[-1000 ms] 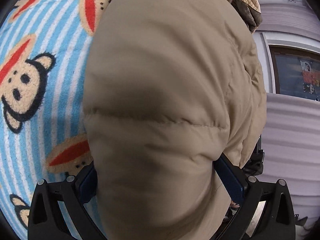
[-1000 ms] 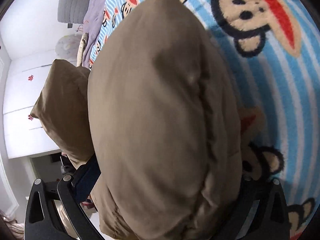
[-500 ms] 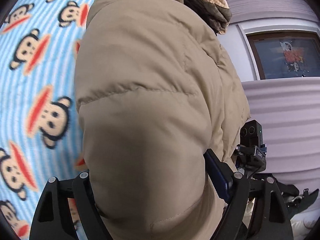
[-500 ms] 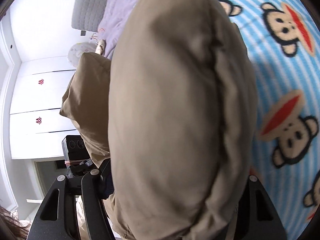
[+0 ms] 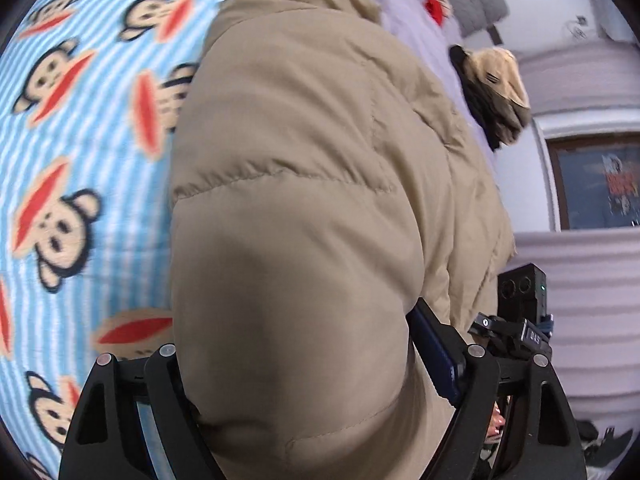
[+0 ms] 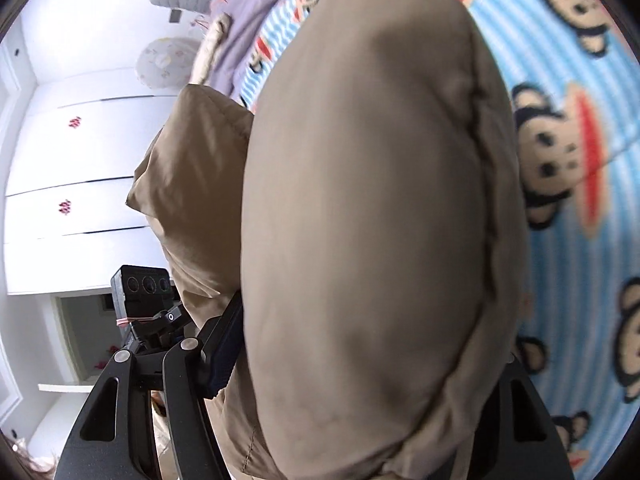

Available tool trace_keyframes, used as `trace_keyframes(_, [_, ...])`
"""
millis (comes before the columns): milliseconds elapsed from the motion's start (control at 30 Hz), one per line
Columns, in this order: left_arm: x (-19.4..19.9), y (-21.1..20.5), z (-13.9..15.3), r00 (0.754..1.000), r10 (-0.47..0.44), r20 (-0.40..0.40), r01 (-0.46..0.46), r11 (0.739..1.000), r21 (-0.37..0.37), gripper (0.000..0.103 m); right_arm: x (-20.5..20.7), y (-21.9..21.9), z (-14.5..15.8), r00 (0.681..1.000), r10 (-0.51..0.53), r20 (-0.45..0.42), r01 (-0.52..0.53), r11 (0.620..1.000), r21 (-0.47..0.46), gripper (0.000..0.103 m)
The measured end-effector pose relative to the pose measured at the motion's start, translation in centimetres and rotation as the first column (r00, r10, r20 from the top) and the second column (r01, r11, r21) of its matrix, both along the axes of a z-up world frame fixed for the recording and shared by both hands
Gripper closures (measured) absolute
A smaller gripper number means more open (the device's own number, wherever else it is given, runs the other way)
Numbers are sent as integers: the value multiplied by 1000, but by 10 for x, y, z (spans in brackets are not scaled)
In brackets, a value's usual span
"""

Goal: Fold large clothes

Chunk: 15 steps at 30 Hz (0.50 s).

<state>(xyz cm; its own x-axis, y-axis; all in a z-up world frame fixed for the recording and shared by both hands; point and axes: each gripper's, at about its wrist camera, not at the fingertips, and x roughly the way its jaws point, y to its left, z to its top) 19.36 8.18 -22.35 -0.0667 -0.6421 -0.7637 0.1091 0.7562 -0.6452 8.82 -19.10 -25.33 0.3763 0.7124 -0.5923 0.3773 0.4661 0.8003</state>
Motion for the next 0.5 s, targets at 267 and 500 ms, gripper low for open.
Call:
trace_keyframes(267, [-2,23,9,991,-18,134,-4,986,165,17,-25,5,25,992,-63,-110,35,971,-238,27])
trace_keyframes(500, [17,14,65,932,-106,347,31,976,215,38,-82,0,110,983,-143,111,171,934,-313,41])
